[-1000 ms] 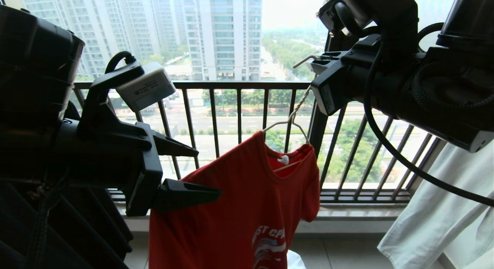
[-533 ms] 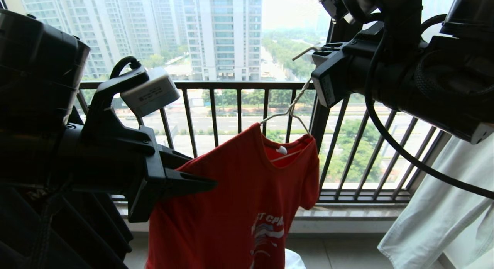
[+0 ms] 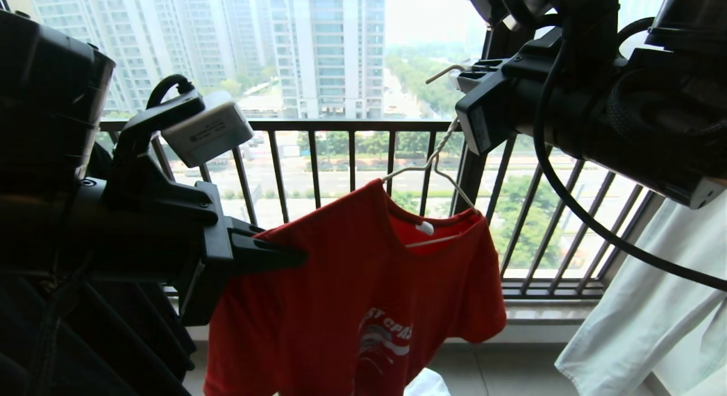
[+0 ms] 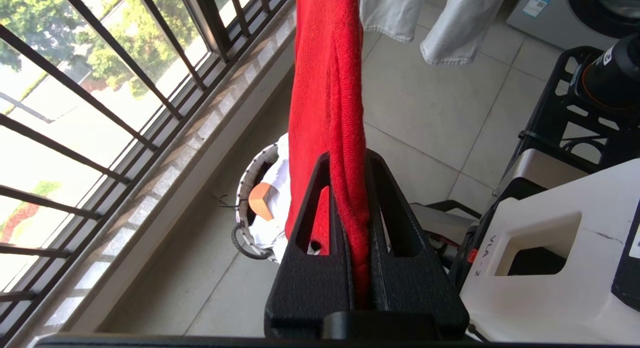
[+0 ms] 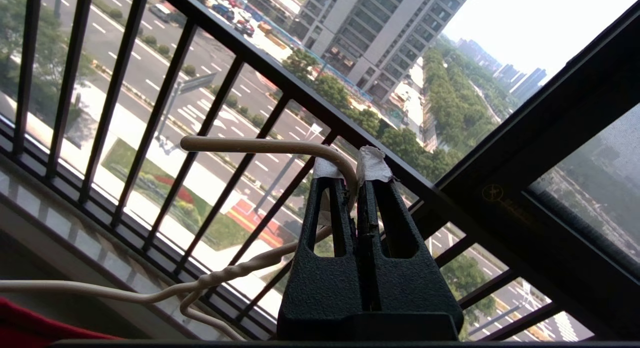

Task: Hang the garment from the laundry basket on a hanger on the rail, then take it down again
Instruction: Hang the clothes rack on the clothesline

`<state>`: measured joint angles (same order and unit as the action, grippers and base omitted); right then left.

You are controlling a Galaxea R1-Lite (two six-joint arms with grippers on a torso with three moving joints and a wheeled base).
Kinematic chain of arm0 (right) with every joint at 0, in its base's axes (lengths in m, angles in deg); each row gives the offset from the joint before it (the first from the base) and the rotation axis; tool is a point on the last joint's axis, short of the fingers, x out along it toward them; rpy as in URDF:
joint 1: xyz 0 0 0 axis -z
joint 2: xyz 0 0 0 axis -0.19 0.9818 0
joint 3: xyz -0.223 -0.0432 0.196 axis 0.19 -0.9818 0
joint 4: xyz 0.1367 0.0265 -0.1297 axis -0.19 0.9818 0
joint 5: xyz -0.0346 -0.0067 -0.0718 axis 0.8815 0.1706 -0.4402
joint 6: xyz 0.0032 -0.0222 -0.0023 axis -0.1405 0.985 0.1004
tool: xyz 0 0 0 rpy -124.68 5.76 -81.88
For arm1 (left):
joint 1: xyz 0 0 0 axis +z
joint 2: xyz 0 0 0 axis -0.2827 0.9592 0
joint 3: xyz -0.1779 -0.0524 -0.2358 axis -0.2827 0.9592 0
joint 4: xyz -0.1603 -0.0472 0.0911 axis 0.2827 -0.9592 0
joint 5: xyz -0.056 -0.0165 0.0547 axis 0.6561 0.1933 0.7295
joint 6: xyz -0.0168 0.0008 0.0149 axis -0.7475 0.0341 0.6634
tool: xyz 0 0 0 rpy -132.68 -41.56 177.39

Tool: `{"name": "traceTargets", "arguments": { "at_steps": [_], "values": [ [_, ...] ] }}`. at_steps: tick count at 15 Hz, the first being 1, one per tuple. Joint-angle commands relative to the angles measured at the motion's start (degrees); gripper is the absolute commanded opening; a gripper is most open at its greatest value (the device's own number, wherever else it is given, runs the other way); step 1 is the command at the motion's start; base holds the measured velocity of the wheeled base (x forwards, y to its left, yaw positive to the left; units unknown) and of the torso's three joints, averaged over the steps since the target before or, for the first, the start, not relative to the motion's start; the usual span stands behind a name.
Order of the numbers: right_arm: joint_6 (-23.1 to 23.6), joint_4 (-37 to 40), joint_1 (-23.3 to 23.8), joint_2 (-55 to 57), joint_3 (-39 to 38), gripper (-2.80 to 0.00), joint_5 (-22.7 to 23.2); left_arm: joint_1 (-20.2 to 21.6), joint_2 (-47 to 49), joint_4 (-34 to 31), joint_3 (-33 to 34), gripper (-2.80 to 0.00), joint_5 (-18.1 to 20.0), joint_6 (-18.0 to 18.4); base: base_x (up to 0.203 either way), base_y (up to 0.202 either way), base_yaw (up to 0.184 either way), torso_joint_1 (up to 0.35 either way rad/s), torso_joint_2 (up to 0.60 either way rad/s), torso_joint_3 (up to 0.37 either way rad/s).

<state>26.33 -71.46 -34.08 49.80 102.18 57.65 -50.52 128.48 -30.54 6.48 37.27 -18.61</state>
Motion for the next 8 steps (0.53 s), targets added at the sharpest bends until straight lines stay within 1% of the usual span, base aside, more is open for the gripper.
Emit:
{"name": "traceTargets", "arguments": {
  "at_steps": [1, 8],
  "values": [
    [0.3, -0.1, 0.0, 0.4, -0.1, 0.00, -0.2, 0.0, -0.5, -0.1, -0.1, -2.80, 0.1, 0.1, 0.000, 0.000, 0.000, 0.000, 0.00, 0.000],
    [0.2, -0.1, 0.0, 0.6, -0.3, 0.00, -0.3, 0.0, -0.5, -0.1, -0.3, -2.80, 0.1, -0.2, 0.000, 0.000, 0.000, 0.000, 0.00, 0.000]
  ]
}}
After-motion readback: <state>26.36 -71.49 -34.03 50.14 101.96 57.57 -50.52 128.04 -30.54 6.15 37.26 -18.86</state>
